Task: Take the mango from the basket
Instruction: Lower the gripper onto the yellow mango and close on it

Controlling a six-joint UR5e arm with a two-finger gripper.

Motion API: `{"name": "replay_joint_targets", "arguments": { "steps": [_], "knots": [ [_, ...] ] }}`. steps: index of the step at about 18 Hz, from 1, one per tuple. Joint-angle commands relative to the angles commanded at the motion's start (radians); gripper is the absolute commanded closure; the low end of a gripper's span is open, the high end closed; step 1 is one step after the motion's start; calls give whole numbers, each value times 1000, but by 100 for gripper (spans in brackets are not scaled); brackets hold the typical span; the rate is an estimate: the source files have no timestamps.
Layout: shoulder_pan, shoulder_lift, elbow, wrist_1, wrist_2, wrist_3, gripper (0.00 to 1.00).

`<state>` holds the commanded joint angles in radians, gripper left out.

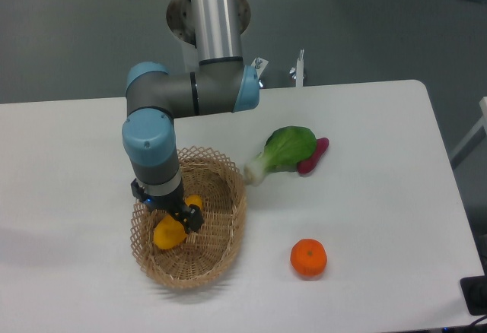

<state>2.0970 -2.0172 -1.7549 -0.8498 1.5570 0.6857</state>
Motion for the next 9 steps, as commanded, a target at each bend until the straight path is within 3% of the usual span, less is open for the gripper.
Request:
{"name": "replay_joint_targets", "arguments": {
  "steps": [4, 7, 9],
  "knots": [
    [0, -6, 3, 3, 6, -5, 0],
    [-15, -21, 8, 20, 41, -5, 27],
    [-20, -21, 11, 20, 41, -2, 37]
  ]
}}
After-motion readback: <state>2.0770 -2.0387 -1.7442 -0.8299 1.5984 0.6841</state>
